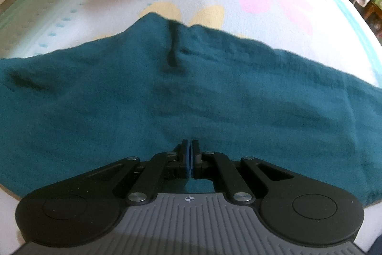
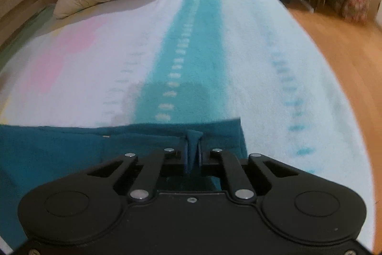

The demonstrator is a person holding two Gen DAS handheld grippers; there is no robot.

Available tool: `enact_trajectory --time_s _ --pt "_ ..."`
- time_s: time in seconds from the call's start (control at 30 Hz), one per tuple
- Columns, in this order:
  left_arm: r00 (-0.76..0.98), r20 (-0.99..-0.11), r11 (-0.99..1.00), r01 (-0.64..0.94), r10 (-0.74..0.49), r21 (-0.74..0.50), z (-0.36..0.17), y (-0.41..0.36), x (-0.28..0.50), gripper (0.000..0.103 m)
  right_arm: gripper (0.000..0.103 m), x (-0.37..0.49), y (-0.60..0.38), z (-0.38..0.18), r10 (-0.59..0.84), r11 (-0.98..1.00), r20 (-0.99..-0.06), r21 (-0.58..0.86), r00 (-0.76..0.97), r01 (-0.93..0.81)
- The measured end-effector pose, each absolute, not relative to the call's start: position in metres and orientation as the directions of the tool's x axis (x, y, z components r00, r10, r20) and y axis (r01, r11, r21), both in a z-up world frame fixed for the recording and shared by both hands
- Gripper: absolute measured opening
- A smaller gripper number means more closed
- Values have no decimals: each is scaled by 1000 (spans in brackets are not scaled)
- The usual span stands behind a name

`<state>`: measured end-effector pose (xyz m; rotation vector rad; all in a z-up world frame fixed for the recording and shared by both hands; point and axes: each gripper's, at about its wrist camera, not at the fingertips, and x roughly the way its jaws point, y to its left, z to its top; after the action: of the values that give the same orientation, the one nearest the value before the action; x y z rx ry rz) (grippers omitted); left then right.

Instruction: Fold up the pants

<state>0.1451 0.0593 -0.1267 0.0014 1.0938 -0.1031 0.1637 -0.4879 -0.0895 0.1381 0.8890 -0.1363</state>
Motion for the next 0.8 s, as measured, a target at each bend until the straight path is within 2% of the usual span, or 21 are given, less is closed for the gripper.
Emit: enact_trajectory --time_s 0.13,0.27,0.33,0.4,0.5,0.67,0.8 --pt "508 -855 994 89 -103 -66 -116 51 149 3 12 173 -499 -80 -126 970 -756 42 642 240" --pt "486 -866 993 93 -113 -77 -120 44 156 3 14 189 -503 -96 -119 966 -800 43 588 255" --pt "445 -890 993 99 -105 -67 -128 41 160 3 34 189 -504 -102 -118 961 -811 52 573 271" --pt "442 -892 993 106 -98 -56 -132 39 158 3 41 180 -509 -97 -121 946 -801 86 586 313" --pt "438 -894 992 111 -97 -53 -129 38 157 3 41 159 -520 -81 -69 924 -786 181 614 336" --pt "448 -884 987 141 -131 -75 -116 24 152 3 41 102 -523 -60 -26 916 -803 219 595 337" --pt "449 -874 969 232 -186 -87 -107 -7 142 3 41 56 -523 -63 5 895 -828 253 561 366"
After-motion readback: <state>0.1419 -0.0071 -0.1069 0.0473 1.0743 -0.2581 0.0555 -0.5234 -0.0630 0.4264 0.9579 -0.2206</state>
